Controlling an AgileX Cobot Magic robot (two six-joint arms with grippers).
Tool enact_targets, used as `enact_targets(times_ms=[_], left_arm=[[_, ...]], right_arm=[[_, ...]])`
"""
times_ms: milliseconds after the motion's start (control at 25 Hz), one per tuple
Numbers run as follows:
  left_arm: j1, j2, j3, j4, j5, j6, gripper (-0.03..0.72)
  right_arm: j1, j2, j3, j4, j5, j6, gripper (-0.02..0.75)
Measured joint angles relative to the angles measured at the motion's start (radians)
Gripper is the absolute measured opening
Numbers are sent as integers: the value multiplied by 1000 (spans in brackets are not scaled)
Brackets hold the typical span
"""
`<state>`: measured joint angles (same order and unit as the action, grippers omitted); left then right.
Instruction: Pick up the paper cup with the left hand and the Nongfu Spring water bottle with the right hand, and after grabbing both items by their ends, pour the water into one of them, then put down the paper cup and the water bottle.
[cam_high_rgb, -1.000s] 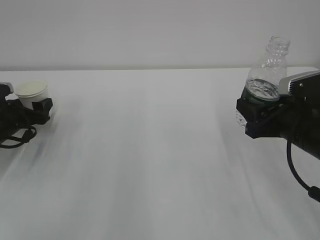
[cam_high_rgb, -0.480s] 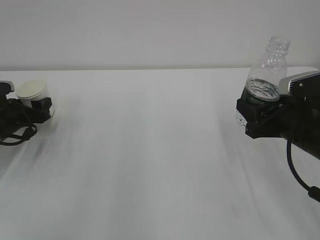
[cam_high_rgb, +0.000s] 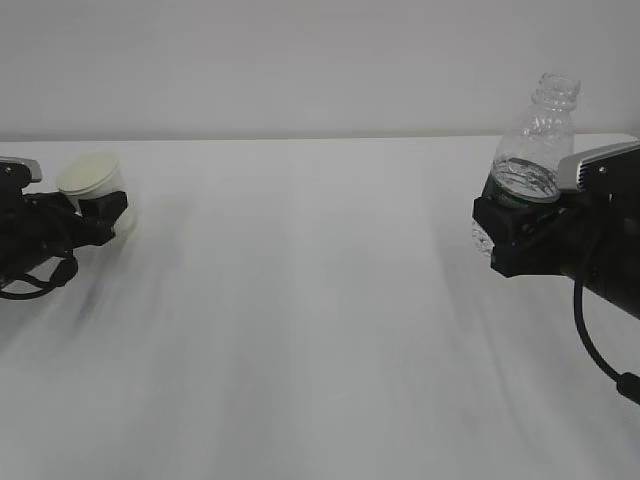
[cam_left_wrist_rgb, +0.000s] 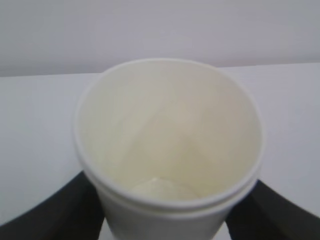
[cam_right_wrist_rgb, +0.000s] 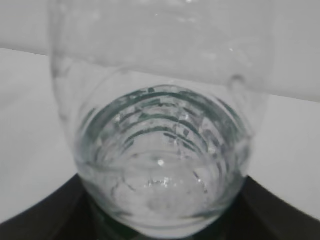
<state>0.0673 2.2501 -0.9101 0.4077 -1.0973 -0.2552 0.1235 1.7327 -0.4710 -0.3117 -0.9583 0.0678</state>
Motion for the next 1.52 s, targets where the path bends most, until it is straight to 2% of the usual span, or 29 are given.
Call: enact_targets(times_ms=[320, 840, 1520], left_arm=[[0, -53, 4, 145, -9, -32, 487], [-17, -143, 4, 416, 20, -207, 487], [-314, -143, 4, 523, 38, -255, 487]], right_arm=[[0, 0, 0, 0, 0, 0, 459], [0, 0, 0, -15, 15, 0, 459], [0, 0, 0, -91, 71, 0, 458]])
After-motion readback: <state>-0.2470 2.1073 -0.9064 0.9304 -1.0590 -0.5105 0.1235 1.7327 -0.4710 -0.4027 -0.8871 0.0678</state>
